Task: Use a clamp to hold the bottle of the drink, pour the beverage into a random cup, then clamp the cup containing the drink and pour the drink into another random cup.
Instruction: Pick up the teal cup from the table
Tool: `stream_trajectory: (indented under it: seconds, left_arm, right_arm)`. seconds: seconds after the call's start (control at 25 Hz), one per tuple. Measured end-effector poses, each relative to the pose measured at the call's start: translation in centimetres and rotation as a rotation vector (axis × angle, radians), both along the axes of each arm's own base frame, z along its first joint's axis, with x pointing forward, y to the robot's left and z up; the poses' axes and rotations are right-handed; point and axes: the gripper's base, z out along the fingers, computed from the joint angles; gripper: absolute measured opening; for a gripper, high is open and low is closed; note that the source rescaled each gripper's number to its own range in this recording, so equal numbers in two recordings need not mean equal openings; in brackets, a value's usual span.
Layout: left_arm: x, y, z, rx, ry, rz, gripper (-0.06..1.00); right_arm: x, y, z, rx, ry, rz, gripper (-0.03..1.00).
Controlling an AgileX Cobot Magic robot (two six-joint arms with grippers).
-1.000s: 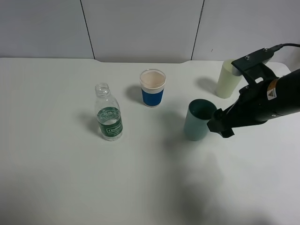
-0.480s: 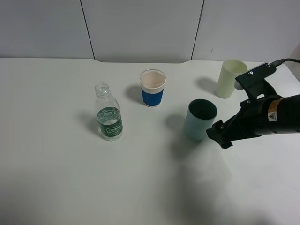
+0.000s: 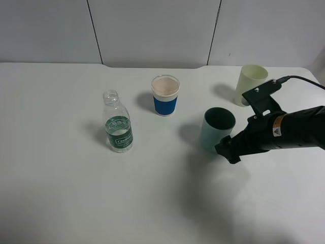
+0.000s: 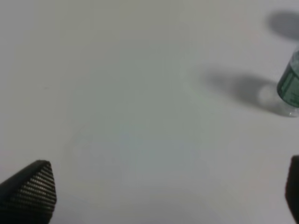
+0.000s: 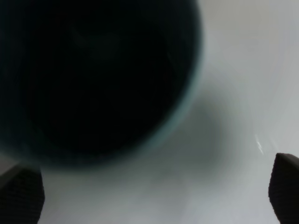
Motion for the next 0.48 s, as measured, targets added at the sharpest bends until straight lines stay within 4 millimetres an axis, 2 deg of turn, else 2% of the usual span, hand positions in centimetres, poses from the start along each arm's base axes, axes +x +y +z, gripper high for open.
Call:
stream_trajectory:
  seconds: [0.08,0.48]
  left_arm:
    - [0.0,0.0,0.0,0.0,0.0,0.0,1.0]
    - [0.0,0.0,0.0,0.0,0.0,0.0,1.0]
  right_arm:
    - [0.5,0.3,-1.3,0.004,0.018,0.008,0.87]
    - [1.8,1.4,-3.4,0.005,-0.067,0.128,0.87]
